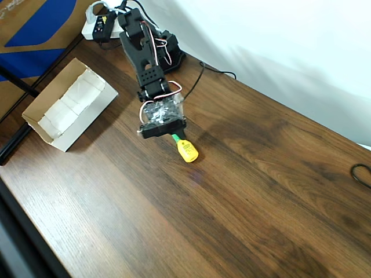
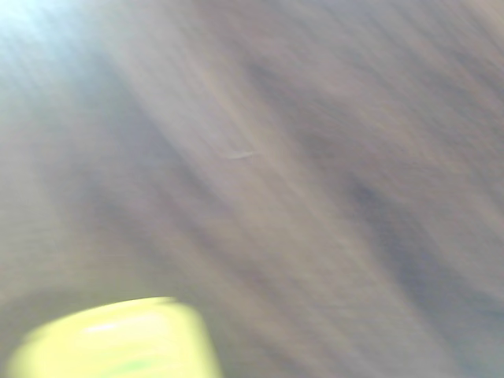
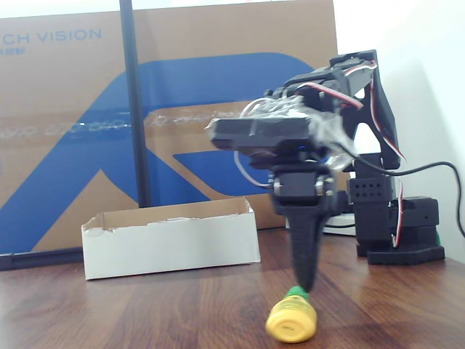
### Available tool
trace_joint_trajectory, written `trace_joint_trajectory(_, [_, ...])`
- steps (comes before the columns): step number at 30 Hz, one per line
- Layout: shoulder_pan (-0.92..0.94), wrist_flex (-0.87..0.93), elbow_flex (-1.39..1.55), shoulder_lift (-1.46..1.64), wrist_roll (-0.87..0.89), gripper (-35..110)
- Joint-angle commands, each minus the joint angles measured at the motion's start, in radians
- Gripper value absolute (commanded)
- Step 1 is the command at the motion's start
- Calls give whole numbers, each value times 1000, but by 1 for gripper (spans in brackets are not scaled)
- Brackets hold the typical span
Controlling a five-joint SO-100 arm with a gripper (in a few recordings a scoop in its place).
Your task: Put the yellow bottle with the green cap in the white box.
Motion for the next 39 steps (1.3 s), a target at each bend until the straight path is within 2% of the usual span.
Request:
trace_joint_trajectory(1, [-9,20,-57,94,-17,0])
trace_joint_trajectory(14, [17,17,-54,18,-25,0])
trace_joint_trajectory(39, [80,143,-83,-25,18,0])
